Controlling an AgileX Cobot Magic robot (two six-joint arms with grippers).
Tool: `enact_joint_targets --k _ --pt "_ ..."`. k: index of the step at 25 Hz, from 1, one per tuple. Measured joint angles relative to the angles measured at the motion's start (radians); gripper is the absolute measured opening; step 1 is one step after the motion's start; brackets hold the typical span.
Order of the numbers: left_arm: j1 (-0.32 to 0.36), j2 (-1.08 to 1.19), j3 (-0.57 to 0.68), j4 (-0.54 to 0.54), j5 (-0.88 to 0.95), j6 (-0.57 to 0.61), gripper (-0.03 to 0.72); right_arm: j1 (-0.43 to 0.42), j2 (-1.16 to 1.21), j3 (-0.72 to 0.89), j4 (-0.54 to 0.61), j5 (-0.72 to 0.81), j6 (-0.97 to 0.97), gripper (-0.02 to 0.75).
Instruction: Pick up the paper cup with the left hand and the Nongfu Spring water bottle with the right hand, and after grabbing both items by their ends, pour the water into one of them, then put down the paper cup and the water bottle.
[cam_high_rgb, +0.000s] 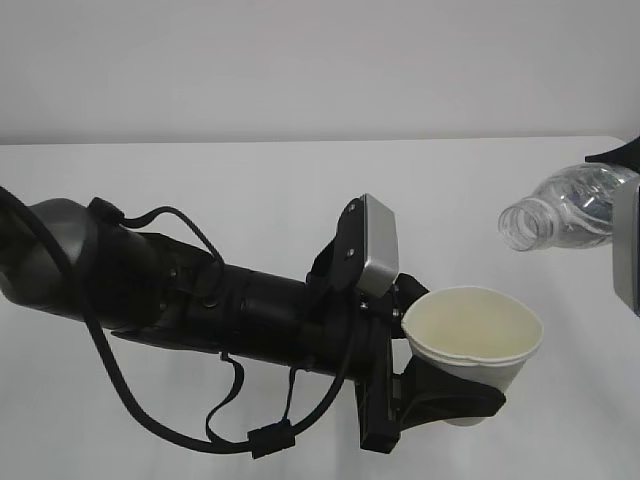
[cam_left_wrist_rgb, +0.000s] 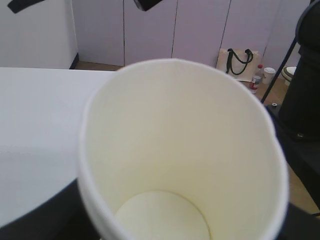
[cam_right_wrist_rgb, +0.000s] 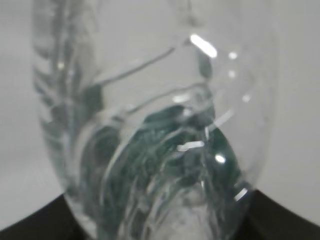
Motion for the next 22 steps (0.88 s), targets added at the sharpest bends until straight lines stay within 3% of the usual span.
enact_joint_targets --k 22 --pt "0.0 0.0 0.0 -0.004 -0.002 0.0 0.476 0.0 0.0 0.0 0.0 0.0 -0.031 0.416"
